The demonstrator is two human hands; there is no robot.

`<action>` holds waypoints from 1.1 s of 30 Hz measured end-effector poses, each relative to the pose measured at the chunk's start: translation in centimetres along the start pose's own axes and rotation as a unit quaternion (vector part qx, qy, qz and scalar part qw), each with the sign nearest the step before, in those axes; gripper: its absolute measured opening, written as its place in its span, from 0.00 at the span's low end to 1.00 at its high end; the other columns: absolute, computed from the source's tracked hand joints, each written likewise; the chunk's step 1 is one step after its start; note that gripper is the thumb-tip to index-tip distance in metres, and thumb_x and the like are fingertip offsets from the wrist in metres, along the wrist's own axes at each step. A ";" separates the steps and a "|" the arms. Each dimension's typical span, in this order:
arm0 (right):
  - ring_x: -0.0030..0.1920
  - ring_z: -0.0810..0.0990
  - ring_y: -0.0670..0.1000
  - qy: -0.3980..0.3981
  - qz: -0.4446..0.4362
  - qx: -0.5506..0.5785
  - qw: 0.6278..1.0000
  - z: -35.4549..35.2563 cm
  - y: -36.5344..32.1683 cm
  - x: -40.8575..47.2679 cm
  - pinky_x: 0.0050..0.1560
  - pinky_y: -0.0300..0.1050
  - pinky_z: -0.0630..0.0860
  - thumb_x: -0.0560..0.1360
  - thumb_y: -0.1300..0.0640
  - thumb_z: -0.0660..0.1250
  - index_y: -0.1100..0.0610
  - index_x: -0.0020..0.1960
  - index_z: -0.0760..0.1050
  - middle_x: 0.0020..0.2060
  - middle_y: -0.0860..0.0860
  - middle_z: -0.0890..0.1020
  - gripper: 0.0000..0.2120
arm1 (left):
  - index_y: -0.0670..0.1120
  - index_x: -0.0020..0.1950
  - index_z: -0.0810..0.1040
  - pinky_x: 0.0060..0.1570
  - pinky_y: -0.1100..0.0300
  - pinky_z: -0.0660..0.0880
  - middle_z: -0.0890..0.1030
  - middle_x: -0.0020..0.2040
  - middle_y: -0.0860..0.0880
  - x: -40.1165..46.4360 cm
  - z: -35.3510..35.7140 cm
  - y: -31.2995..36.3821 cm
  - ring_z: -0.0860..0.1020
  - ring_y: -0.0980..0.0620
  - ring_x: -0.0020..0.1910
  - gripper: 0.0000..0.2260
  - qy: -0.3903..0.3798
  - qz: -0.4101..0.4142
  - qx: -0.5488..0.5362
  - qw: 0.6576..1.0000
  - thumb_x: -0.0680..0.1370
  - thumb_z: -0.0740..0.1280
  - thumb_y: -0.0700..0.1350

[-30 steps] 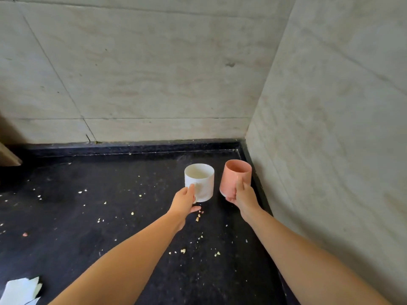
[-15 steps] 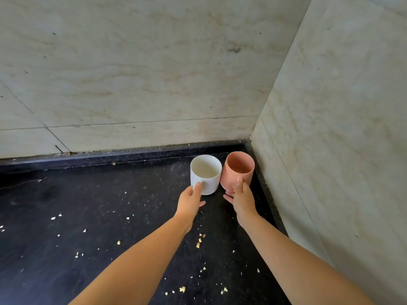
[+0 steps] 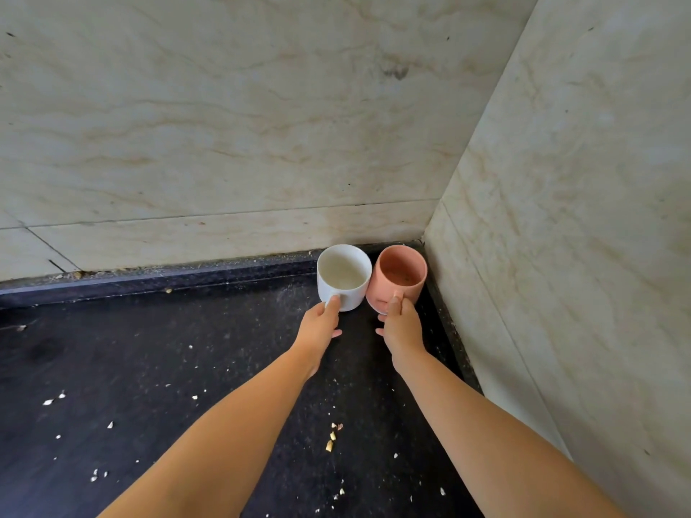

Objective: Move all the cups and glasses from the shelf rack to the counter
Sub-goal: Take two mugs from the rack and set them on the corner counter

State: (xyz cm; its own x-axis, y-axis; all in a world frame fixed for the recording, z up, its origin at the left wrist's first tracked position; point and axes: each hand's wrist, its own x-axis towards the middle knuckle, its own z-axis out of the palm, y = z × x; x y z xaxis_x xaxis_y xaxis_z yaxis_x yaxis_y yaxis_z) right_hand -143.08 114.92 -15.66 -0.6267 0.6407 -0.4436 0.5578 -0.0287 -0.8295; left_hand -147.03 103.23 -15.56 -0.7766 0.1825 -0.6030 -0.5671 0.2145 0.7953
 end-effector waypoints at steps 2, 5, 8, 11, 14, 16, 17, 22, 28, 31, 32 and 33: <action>0.58 0.78 0.56 -0.001 0.004 -0.002 1.000 0.2 -0.3 0.3 0.57 0.50 0.78 0.83 0.49 0.47 0.59 0.72 0.63 0.62 0.58 0.76 0.22 | 0.46 0.39 0.72 0.52 0.57 0.74 0.70 0.42 0.47 0.0 0.1 -0.3 0.71 0.52 0.45 0.16 0.002 0.003 0.001 1.000 0.82 0.56 0.52; 0.58 0.78 0.56 -0.001 0.006 -0.013 1.000 0.5 -0.8 0.8 0.58 0.53 0.79 0.83 0.50 0.47 0.59 0.71 0.64 0.62 0.58 0.76 0.21 | 0.38 0.57 0.76 0.49 0.57 0.72 0.71 0.46 0.48 -0.1 0.2 -0.4 0.71 0.53 0.45 0.19 0.002 0.015 0.010 1.000 0.82 0.54 0.52; 0.58 0.78 0.55 0.000 0.018 -0.009 1.000 0.7 -1.1 0.9 0.59 0.54 0.78 0.83 0.51 0.47 0.58 0.71 0.63 0.62 0.57 0.76 0.20 | 0.46 0.42 0.73 0.50 0.56 0.73 0.71 0.41 0.48 0.2 0.2 -0.5 0.70 0.54 0.40 0.17 0.005 0.016 0.040 0.999 0.82 0.53 0.54; 0.59 0.78 0.55 0.000 0.032 0.003 0.999 0.4 -1.3 0.8 0.59 0.54 0.78 0.83 0.50 0.50 0.57 0.72 0.63 0.62 0.55 0.75 0.21 | 0.45 0.46 0.74 0.51 0.55 0.73 0.73 0.43 0.49 0.1 -0.2 -0.1 0.70 0.53 0.41 0.17 -0.001 0.005 0.056 0.998 0.82 0.54 0.55; 0.53 0.77 0.54 0.020 0.064 0.012 0.998 -0.7 -1.2 0.9 0.57 0.53 0.79 0.81 0.49 0.55 0.57 0.68 0.67 0.54 0.53 0.75 0.19 | 0.46 0.61 0.71 0.50 0.57 0.74 0.73 0.52 0.49 -0.6 -0.9 0.4 0.73 0.52 0.47 0.16 0.012 0.006 0.061 0.998 0.81 0.56 0.55; 0.50 0.76 0.54 0.031 0.060 -0.026 0.997 -2.1 -1.1 0.4 0.58 0.54 0.78 0.81 0.50 0.57 0.58 0.65 0.69 0.53 0.55 0.76 0.17 | 0.46 0.65 0.68 0.52 0.56 0.75 0.73 0.57 0.48 -1.5 -1.5 0.7 0.74 0.50 0.51 0.16 0.032 0.015 0.088 0.995 0.81 0.56 0.53; 0.50 0.76 0.54 0.036 0.043 -0.060 0.997 -2.9 -1.1 0.1 0.59 0.53 0.77 0.81 0.52 0.57 0.59 0.64 0.70 0.53 0.56 0.77 0.16 | 0.46 0.66 0.67 0.54 0.54 0.76 0.73 0.58 0.48 -1.9 -1.9 0.9 0.74 0.49 0.52 0.16 0.043 0.021 0.104 0.993 0.82 0.56 0.52; 0.50 0.77 0.51 0.062 -0.179 -0.250 0.950 -5.7 -3.3 -3.6 0.51 0.42 0.74 0.81 0.55 0.57 0.59 0.58 0.73 0.55 0.56 0.80 0.11 | 0.44 0.67 0.69 0.55 0.51 0.74 0.77 0.61 0.44 -4.8 -2.9 2.8 0.75 0.48 0.52 0.18 0.048 0.083 0.193 0.976 0.82 0.53 0.52; 0.65 0.75 0.60 0.031 -0.481 -0.467 0.742 -5.4 -4.5 -6.9 0.62 0.60 0.75 0.73 0.60 0.69 0.61 0.63 0.74 0.65 0.58 0.77 0.19 | 0.48 0.68 0.70 0.64 0.52 0.67 0.74 0.66 0.48 -10.2 -4.6 3.3 0.70 0.46 0.66 0.17 0.141 0.316 0.504 0.791 0.82 0.55 0.51; 0.62 0.78 0.61 -0.015 -0.522 -0.502 0.690 -3.8 -4.2 -9.3 0.59 0.64 0.75 0.69 0.59 0.73 0.60 0.63 0.75 0.63 0.59 0.78 0.24 | 0.49 0.71 0.67 0.70 0.53 0.60 0.72 0.69 0.50 -13.8 -6.8 1.7 0.68 0.48 0.69 0.19 0.179 0.329 0.553 0.744 0.82 0.54 0.51; 0.64 0.76 0.61 -0.035 -0.532 -0.503 0.680 -3.3 -4.2 -10.3 0.61 0.65 0.73 0.70 0.58 0.72 0.58 0.65 0.74 0.65 0.58 0.77 0.24 | 0.49 0.72 0.66 0.71 0.53 0.59 0.71 0.70 0.50 -14.8 -7.7 1.0 0.67 0.48 0.70 0.19 0.188 0.318 0.564 0.738 0.82 0.53 0.51; 0.67 0.74 0.60 -0.055 -0.547 -0.504 0.666 -2.6 -4.2 -11.7 0.63 0.66 0.71 0.73 0.57 0.70 0.57 0.67 0.72 0.67 0.57 0.75 0.24 | 0.49 0.73 0.65 0.72 0.53 0.57 0.70 0.70 0.50 -16.1 -8.9 0.0 0.67 0.48 0.71 0.20 0.200 0.297 0.572 0.738 0.82 0.53 0.52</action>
State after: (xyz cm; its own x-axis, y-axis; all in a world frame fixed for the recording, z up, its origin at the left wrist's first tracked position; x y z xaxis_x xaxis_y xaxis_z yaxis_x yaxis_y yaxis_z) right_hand -136.70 109.50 -6.09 -0.9637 -0.2065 0.1695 -0.2180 0.9746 -0.0520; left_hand -136.97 91.71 -5.23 -0.9434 0.3222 0.0789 0.3317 0.9218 0.2005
